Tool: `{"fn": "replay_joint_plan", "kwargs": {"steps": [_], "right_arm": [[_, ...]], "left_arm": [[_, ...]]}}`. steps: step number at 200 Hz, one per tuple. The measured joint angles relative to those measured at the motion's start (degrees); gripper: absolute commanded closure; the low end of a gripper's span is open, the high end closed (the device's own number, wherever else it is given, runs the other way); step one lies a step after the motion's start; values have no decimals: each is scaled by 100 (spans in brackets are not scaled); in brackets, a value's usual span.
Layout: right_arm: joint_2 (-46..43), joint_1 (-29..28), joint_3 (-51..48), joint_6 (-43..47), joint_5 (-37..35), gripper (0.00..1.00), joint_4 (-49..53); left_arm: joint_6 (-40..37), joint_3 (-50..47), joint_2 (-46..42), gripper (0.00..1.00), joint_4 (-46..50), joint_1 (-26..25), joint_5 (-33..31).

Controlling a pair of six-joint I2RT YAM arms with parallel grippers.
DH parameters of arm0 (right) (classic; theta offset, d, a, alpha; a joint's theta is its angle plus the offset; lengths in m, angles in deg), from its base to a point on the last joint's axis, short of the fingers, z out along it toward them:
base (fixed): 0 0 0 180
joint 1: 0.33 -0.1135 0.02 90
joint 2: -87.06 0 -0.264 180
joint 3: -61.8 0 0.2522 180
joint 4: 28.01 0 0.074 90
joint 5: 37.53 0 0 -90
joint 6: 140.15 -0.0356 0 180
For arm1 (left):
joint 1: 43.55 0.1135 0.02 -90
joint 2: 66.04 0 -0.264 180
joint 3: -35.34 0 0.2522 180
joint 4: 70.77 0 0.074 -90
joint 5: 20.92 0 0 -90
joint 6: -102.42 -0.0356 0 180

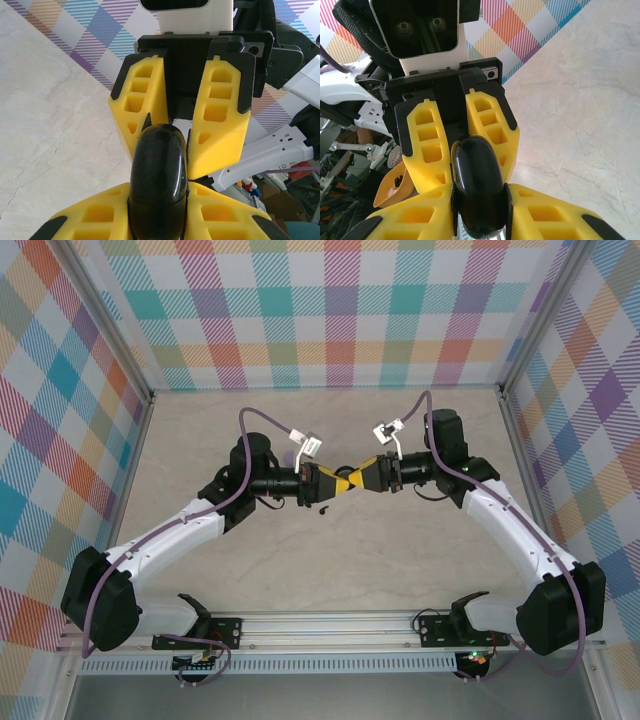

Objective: Insert the wireless bluetooth earbuds into the charging case

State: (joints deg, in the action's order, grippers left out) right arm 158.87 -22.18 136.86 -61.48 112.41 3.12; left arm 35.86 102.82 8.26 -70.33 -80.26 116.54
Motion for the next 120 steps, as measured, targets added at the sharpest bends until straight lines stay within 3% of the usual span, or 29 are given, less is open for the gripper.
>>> {"fn": "replay_joint_plan", "kwargs": {"steps": [23,60,120], "right_arm": [[-46,-46,2,-28,-275,48,103],[-365,-72,22,-17,-890,44,363],[-450,-227,122,22,-1392,40,654]], "left_arm": [[-168,15,0,93,168,0,-210],[-734,37,-46,96,400,0,-693],[-2031,-291,-238,98,87,-2,-859]]}}
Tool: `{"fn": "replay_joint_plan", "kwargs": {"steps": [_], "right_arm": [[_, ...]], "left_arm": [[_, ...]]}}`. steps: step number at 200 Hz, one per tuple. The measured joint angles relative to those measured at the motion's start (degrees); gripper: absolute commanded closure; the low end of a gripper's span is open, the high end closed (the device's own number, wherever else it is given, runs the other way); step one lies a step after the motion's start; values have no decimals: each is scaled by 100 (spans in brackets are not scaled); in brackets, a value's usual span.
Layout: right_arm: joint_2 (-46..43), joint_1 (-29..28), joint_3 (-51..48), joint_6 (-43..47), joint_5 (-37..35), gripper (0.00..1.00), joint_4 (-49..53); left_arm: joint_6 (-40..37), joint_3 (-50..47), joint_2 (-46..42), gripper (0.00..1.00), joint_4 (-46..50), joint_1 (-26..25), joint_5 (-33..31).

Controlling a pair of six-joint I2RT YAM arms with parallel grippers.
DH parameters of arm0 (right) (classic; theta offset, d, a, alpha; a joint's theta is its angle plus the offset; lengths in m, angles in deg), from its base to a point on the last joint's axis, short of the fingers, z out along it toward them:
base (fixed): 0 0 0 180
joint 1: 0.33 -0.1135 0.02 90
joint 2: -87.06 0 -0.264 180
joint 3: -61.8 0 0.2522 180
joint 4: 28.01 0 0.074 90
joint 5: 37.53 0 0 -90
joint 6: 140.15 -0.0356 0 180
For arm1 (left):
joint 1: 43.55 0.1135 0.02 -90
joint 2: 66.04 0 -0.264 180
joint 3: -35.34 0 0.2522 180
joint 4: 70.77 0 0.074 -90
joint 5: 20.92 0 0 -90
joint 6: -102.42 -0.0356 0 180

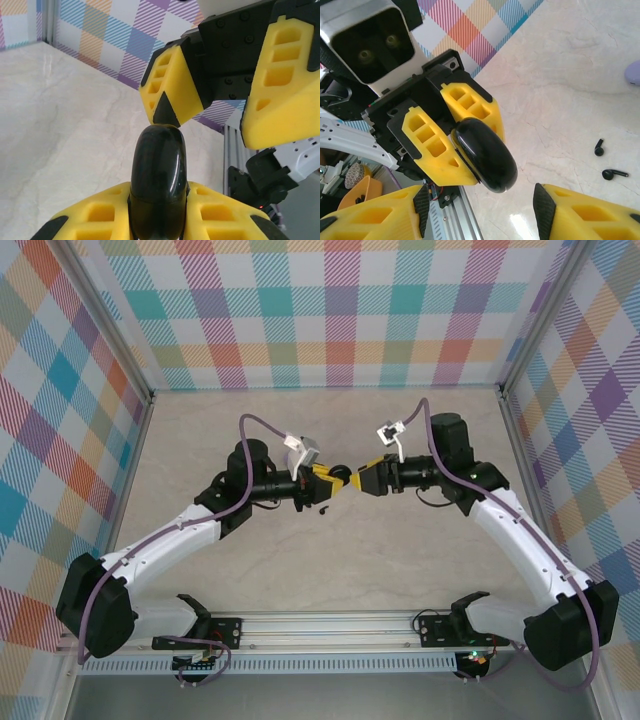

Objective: Insert the wireless bluetooth earbuds into the charging case

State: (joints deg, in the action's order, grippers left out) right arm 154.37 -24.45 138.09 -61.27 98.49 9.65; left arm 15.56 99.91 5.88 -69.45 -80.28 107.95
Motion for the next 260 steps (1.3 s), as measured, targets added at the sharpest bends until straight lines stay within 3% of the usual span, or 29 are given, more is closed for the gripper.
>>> {"fn": "replay_joint_plan", "kwargs": {"steps": [58,260], "right_arm": [[181,-264,249,160,-225,38,247],[103,-350,402,103,-1591,34,330]], "left_arm": [[-562,0,-11,96,7,-105,9],[-1027,-33,-247,96,332,-219,96]]}}
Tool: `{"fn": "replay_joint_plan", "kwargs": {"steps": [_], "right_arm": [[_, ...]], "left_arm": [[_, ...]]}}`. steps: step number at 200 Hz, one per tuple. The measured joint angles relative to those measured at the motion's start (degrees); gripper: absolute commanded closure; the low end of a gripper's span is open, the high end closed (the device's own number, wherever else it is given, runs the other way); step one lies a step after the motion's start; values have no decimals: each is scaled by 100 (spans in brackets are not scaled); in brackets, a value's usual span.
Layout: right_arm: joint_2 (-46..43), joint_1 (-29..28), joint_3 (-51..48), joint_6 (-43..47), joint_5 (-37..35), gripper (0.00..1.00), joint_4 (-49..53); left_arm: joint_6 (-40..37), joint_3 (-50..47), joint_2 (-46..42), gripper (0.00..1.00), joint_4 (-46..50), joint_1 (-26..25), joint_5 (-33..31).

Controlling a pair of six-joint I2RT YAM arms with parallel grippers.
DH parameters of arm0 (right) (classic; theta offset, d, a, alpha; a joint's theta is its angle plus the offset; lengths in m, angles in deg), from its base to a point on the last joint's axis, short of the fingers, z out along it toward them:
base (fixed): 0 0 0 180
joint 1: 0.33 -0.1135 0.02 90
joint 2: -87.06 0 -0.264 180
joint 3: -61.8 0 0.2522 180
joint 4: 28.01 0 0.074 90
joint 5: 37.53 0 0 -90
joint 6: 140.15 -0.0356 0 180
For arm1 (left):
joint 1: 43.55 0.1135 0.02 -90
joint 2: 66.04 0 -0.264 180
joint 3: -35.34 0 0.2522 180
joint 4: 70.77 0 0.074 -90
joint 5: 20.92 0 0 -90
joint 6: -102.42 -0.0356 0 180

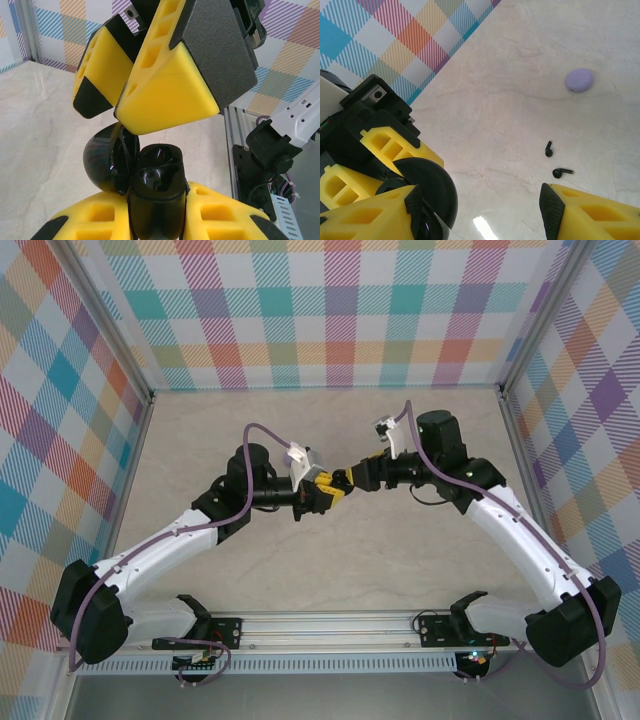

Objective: Insert the wireless bluetooth earbuds into the charging case

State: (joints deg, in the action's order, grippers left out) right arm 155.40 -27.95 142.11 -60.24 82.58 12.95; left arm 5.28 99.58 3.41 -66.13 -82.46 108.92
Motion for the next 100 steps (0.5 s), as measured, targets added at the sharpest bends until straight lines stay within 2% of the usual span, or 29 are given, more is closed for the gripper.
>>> {"fn": "replay_joint_plan", "kwargs": {"steps": [30,70,100], "right_arm": [[-22,-2,0,-120,-341,33,-2],[59,26,59,-321,-1486,33,229],[393,57,136,-428,-1921,35,520]], "left_arm": [[2,-7,-24,95,39,0,-166],[-4,-96,-417,94,289,-13,-284],[2,-166,-791,94,361,-22,-385]]}}
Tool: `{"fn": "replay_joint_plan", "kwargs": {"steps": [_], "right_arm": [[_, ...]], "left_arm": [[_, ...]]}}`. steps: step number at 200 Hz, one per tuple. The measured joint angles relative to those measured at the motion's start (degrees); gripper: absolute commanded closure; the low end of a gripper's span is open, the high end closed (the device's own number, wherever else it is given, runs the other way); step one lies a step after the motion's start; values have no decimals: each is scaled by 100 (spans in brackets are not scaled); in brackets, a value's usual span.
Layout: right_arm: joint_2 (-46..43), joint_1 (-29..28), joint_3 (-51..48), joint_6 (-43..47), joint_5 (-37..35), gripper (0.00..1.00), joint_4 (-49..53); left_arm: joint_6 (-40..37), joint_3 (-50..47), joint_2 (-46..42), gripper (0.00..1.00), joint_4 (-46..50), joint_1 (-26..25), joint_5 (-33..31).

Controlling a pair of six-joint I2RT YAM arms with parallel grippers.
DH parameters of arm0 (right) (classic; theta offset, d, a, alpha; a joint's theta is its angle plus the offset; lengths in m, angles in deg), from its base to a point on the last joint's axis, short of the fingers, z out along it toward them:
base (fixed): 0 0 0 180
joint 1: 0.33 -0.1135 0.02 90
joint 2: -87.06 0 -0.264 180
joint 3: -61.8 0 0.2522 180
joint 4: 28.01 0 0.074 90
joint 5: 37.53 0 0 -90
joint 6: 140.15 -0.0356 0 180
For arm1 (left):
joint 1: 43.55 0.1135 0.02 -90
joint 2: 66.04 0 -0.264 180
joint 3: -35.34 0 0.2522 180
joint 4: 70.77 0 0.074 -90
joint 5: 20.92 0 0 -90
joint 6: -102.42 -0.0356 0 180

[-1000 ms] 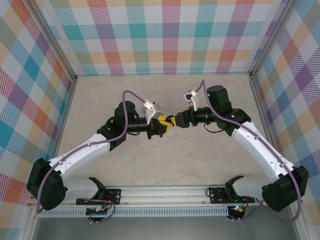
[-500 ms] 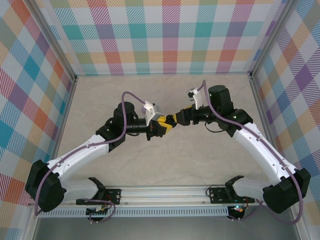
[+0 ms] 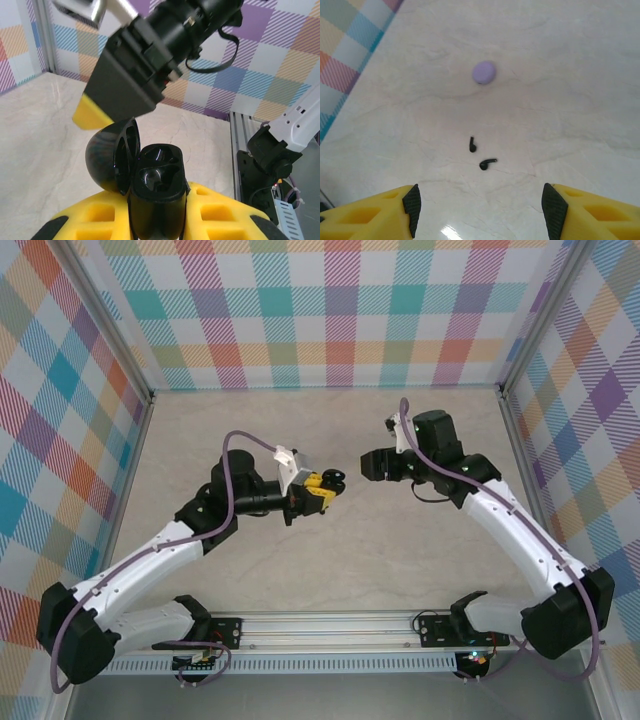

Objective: Insert the wireless bluetooth earbuds into the charging case

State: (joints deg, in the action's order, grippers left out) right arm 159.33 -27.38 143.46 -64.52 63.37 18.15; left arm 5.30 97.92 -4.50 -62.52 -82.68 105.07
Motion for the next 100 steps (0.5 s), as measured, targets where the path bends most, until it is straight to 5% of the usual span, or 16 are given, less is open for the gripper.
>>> {"fn": "replay_joint_plan", "kwargs": {"steps": [100], "right_arm": [[3237,-278,1113,-39,527,46,391]], "left_arm": [[304,-376,-1405,94,758,-11,-498]]}}
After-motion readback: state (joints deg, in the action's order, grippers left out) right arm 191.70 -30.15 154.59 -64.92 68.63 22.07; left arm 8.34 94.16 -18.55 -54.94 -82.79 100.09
